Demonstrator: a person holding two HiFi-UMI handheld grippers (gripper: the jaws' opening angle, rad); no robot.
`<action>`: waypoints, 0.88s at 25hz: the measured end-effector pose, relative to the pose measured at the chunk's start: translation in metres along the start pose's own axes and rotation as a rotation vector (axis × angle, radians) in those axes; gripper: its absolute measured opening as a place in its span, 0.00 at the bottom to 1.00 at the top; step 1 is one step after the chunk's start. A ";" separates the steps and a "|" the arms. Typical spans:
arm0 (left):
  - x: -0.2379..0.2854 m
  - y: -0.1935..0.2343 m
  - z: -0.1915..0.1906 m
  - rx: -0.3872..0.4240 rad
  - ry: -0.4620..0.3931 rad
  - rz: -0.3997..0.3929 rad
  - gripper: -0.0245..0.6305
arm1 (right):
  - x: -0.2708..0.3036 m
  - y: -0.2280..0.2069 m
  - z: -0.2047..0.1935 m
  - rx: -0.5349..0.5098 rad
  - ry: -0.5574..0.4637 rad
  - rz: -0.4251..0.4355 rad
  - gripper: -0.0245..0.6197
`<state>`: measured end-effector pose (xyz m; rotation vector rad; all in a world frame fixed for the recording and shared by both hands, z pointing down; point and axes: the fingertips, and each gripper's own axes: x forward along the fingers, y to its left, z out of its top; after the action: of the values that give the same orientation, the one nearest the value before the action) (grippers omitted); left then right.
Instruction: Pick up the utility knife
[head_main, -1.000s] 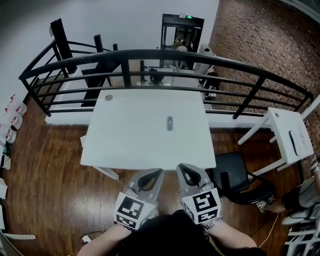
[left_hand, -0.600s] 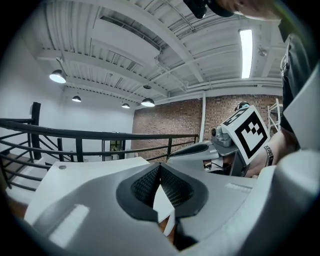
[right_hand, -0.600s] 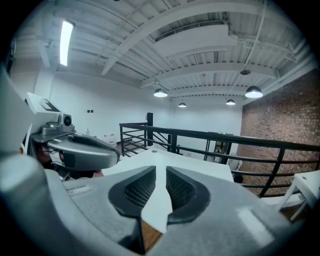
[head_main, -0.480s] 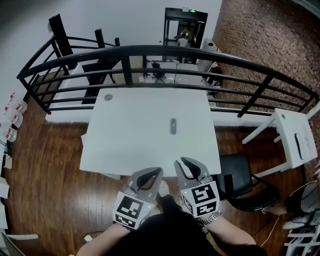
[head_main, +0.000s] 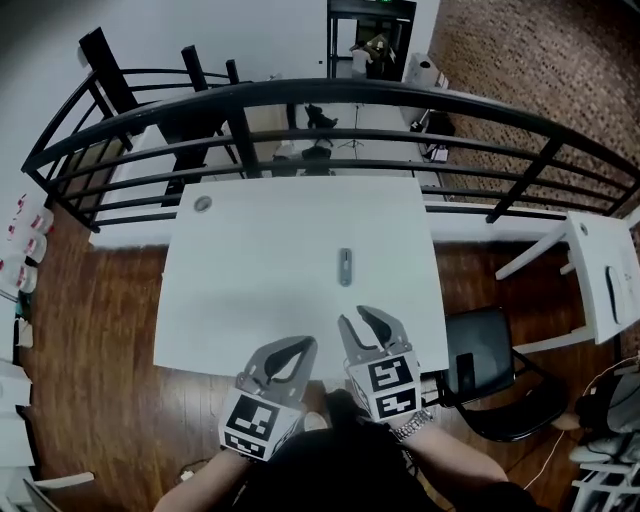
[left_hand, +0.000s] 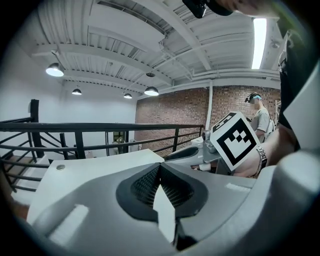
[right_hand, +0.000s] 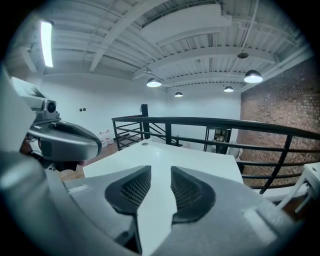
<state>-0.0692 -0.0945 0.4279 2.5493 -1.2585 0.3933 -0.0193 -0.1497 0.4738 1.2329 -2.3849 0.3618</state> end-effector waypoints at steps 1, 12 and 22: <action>0.008 0.005 -0.001 -0.005 0.012 0.001 0.06 | 0.009 -0.006 -0.001 0.005 0.009 0.000 0.20; 0.083 0.053 -0.008 -0.028 0.100 0.003 0.06 | 0.101 -0.060 -0.025 0.069 0.130 -0.025 0.32; 0.123 0.076 -0.028 -0.080 0.167 -0.005 0.06 | 0.171 -0.082 -0.065 0.094 0.242 -0.050 0.36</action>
<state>-0.0615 -0.2191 0.5070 2.3975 -1.1827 0.5311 -0.0229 -0.2907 0.6158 1.2114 -2.1496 0.5783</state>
